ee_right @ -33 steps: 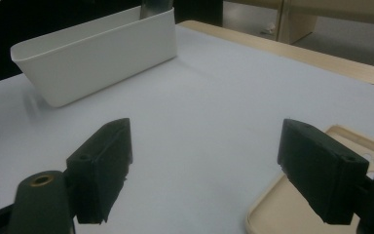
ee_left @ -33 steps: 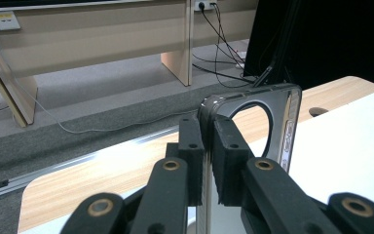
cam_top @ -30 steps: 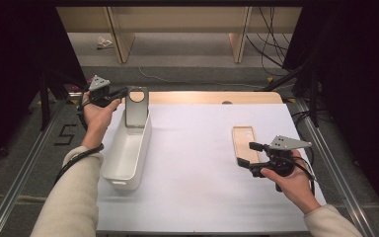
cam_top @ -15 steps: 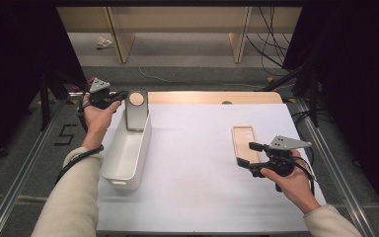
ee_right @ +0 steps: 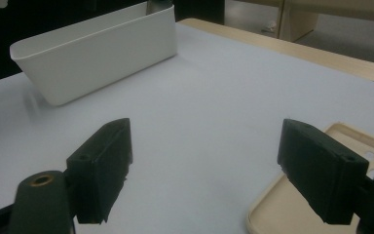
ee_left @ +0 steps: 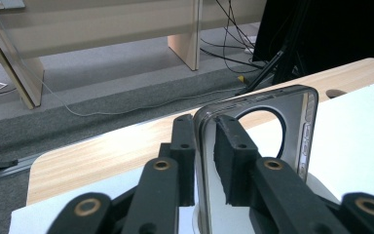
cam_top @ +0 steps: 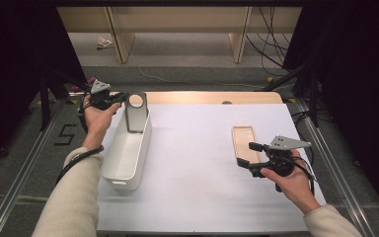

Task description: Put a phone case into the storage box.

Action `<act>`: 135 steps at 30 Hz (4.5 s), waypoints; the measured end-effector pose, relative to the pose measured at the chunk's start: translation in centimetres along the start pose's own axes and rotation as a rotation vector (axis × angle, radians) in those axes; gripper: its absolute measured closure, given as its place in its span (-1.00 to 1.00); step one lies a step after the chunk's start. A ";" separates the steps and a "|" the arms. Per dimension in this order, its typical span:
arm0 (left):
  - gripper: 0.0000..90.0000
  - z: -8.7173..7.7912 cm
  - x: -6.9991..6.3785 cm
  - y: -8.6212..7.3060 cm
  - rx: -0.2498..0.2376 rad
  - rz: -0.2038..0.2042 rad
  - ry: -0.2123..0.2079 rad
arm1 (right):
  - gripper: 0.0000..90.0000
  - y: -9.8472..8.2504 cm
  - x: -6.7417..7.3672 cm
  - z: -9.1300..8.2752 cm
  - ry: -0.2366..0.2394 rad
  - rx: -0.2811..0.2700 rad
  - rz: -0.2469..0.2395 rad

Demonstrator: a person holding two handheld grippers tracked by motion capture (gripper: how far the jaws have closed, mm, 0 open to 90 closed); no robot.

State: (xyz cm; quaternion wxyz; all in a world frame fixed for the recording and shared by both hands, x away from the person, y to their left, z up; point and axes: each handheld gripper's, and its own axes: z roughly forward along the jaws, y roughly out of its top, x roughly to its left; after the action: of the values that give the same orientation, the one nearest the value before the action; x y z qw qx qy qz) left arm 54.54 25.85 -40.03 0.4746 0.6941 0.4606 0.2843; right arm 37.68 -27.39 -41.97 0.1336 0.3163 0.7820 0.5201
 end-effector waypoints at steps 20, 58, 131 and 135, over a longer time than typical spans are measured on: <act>-0.45 -0.1 -0.8 -0.1 0.072 -0.049 0.071 | -0.53 0.1 -0.1 -0.1 -0.007 0.003 0.005; -1.00 -10.9 -9.1 -3.2 0.050 0.013 -0.054 | -0.52 0.2 -0.4 -0.4 -0.023 -0.002 0.013; -0.93 -14.4 -16.8 -9.4 0.041 0.158 -0.265 | -0.50 -0.7 -2.0 -0.1 -0.047 0.054 0.063; -0.92 -14.3 -16.8 -9.6 0.052 0.158 -0.268 | -0.50 -0.8 -2.1 0.4 -0.023 0.100 0.042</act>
State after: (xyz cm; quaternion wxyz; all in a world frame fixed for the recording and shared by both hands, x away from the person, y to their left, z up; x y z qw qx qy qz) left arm 32.09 17.42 -42.55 0.4897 0.7721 0.3442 0.2133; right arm 39.17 -28.63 -43.11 0.1157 0.3450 0.7987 0.4793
